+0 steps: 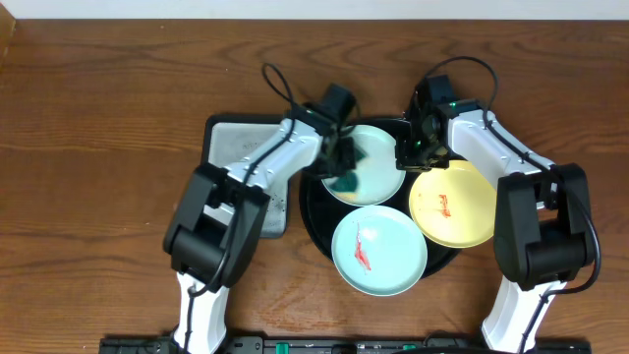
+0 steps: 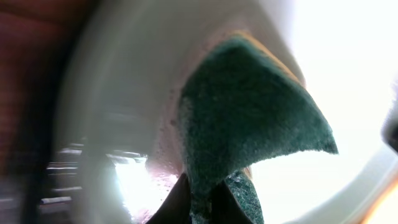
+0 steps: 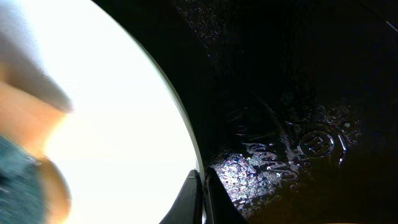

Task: Clean dirty plates on tray and stack at the side
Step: 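Hold the plate rim with the right gripper and scrub with the sponge, then return the sponge to the basin with the left gripper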

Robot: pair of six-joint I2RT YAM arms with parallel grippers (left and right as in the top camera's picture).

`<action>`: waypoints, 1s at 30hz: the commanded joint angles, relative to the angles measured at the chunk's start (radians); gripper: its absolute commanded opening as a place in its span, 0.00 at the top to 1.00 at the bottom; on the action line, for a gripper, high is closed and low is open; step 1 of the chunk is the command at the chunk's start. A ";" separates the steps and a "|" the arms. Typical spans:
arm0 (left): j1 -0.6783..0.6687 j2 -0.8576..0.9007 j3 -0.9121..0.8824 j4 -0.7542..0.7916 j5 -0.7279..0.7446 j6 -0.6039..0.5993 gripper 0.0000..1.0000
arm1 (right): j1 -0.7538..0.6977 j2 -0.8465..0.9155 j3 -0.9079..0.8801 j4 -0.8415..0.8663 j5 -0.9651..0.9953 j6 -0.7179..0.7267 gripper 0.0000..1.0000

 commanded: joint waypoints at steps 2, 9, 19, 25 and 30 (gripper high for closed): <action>0.038 -0.035 -0.022 0.003 -0.286 0.115 0.92 | -0.005 0.000 0.000 -0.016 0.025 -0.006 0.99; 0.006 -0.157 -0.021 0.028 -0.283 0.153 0.93 | -0.005 0.000 0.000 -0.016 0.026 -0.006 0.99; 0.068 -0.451 -0.022 -0.096 -0.090 0.156 0.92 | -0.036 -0.001 0.000 0.012 0.050 -0.024 0.99; 0.205 -0.491 -0.043 -0.304 -0.222 0.189 0.92 | -0.033 -0.043 0.001 -0.029 0.023 -0.083 0.99; 0.314 -0.487 -0.164 -0.297 -0.232 0.200 0.83 | 0.013 -0.164 0.001 -0.071 0.197 -0.069 0.99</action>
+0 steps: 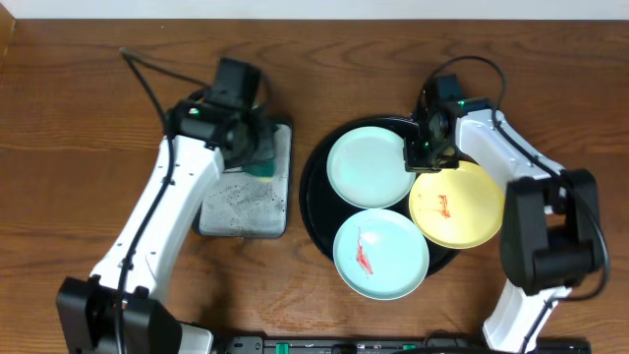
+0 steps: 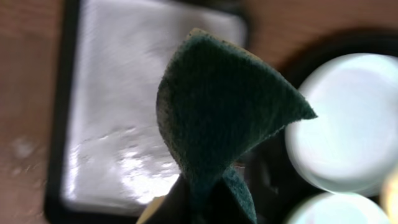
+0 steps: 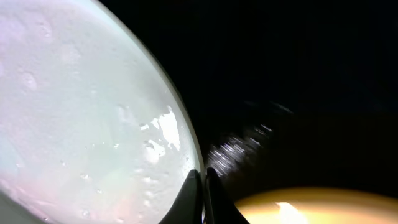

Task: Clean dirty plates on tray and stack at the side
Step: 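Return the sponge to the basin with the left gripper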

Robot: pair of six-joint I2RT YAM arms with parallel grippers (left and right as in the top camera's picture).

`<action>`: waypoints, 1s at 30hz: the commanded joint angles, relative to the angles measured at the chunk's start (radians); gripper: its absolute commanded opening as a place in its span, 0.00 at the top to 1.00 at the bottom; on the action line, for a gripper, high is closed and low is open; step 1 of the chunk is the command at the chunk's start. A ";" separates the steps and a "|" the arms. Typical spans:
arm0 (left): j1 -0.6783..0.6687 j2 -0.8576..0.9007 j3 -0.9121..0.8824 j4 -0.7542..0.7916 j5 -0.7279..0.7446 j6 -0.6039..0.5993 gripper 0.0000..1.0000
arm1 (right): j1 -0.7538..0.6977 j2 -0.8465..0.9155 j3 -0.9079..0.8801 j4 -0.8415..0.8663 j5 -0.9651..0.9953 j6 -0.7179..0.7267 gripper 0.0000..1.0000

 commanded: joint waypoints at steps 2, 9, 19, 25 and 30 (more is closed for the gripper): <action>0.076 0.013 -0.112 0.023 -0.037 0.019 0.71 | 0.067 -0.169 0.004 -0.026 0.203 -0.016 0.99; 0.155 -0.001 -0.145 0.037 0.047 0.023 0.51 | 0.192 -0.327 0.004 -0.028 0.472 -0.012 0.99; 0.163 -0.181 -0.142 0.024 0.090 0.027 0.35 | 0.327 -0.417 0.004 -0.014 0.768 -0.034 0.99; 0.163 -0.275 -0.142 0.022 0.089 0.027 0.30 | 0.431 -0.417 0.004 -0.014 0.910 -0.104 0.99; 0.163 -0.284 -0.142 0.022 0.089 0.027 0.19 | 0.526 -0.417 0.004 -0.014 1.045 -0.145 0.99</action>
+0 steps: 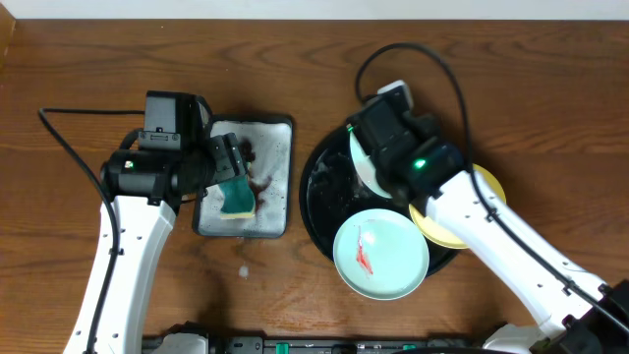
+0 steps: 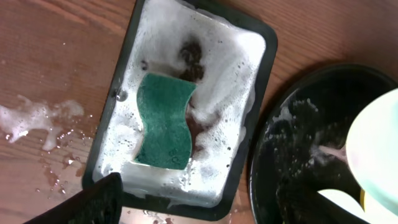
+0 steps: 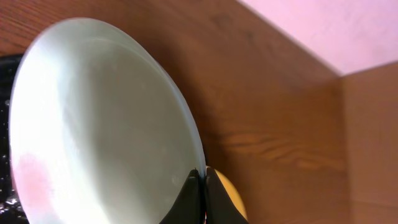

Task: Clean dirty plates on tray and stack at the side
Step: 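Return the sponge to the basin with the left gripper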

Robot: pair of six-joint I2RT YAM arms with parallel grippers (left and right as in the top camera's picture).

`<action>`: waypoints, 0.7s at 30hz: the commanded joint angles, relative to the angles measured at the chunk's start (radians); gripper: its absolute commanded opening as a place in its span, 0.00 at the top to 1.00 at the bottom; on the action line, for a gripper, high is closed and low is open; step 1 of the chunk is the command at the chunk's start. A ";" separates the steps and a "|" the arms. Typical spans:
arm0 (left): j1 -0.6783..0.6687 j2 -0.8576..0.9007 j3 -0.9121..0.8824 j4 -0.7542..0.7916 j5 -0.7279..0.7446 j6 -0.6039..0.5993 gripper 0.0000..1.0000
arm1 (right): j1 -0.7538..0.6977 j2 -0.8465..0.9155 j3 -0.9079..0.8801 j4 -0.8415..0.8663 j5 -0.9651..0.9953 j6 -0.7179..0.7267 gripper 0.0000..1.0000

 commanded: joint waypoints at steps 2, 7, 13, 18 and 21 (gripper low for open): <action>0.003 0.002 0.011 -0.006 0.002 0.011 0.19 | 0.076 -0.022 0.006 0.002 0.175 -0.068 0.99; 0.003 0.002 0.011 -0.006 0.002 0.011 0.18 | 0.114 -0.022 0.006 0.003 0.192 -0.099 0.99; 0.003 0.002 0.011 -0.006 0.002 0.011 0.18 | 0.118 -0.022 0.006 0.003 0.226 -0.108 0.99; 0.003 0.002 0.011 -0.006 0.002 0.011 0.18 | 0.118 -0.022 0.006 0.003 0.225 -0.118 0.99; 0.003 0.002 0.011 -0.006 0.002 0.011 0.18 | 0.118 -0.022 0.006 0.003 0.225 -0.118 0.99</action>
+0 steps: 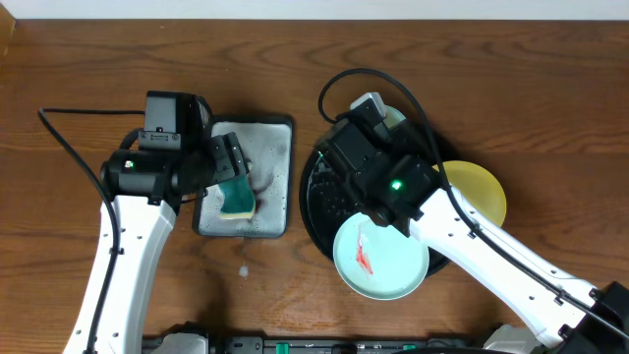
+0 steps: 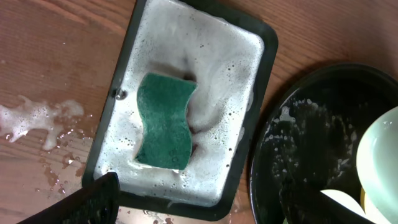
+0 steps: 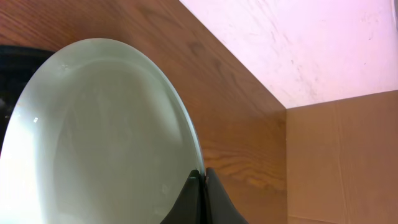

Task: Clean dirty plates on tray and stack at the side
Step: 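Return the sponge to the basin with the left gripper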

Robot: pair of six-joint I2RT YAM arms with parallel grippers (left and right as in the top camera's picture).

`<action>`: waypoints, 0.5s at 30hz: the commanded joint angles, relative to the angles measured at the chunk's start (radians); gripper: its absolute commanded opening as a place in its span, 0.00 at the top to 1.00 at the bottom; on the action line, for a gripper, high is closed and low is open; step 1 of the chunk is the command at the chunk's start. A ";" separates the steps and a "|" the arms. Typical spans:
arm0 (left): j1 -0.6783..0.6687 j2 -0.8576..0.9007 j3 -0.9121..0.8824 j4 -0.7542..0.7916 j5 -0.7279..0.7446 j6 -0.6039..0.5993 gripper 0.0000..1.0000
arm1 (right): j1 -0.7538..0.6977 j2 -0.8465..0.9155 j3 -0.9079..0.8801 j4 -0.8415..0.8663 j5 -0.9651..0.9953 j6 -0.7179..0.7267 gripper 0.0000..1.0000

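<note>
My right gripper [image 3: 200,177] is shut on the rim of a pale green plate [image 3: 106,137], held tilted up off the round black tray [image 1: 316,192]. From overhead only a sliver of that plate [image 1: 395,117] shows behind the arm. Still on the tray are a light blue plate [image 1: 380,254] with a red smear and a yellow plate [image 1: 479,191], partly under the arm. A green sponge [image 2: 163,122] lies in the foamy soap tray [image 2: 249,106]. Above it my left gripper [image 2: 199,186] is open and holds nothing.
Foam and water are splashed on the wooden table [image 2: 37,115] left of the soap tray. A cardboard box [image 3: 342,162] and a pink wall show behind the table in the right wrist view. Bare wood lies right of the black tray [image 1: 560,147].
The right arm has shifted a little left and raised the pale green plate further, turning it more on edge. The foam in the soap tray has settled. The left arm has not moved.
First my left gripper held the sponge on the pale green plate while the right pinched its rim. Then the left held the sponge over the soap tray. Then the sponge lay in the foam with the left gripper open, and the right has lifted the plate off the tray.
</note>
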 commanded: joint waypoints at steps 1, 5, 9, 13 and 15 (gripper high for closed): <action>0.003 0.000 0.011 -0.006 0.002 0.011 0.18 | 0.004 -0.022 0.006 0.002 0.040 -0.012 0.99; 0.003 0.000 0.011 -0.006 0.002 0.011 0.18 | 0.004 -0.022 0.006 0.002 0.040 -0.012 0.99; 0.003 0.000 0.011 -0.006 0.002 0.011 0.18 | 0.004 -0.022 0.006 0.002 0.040 -0.012 0.99; 0.003 0.000 0.011 -0.006 0.002 0.011 0.18 | 0.004 -0.022 0.006 0.002 0.041 -0.012 0.99; 0.003 0.000 0.011 -0.006 0.002 0.011 0.17 | 0.004 -0.022 0.006 0.002 0.041 -0.012 0.99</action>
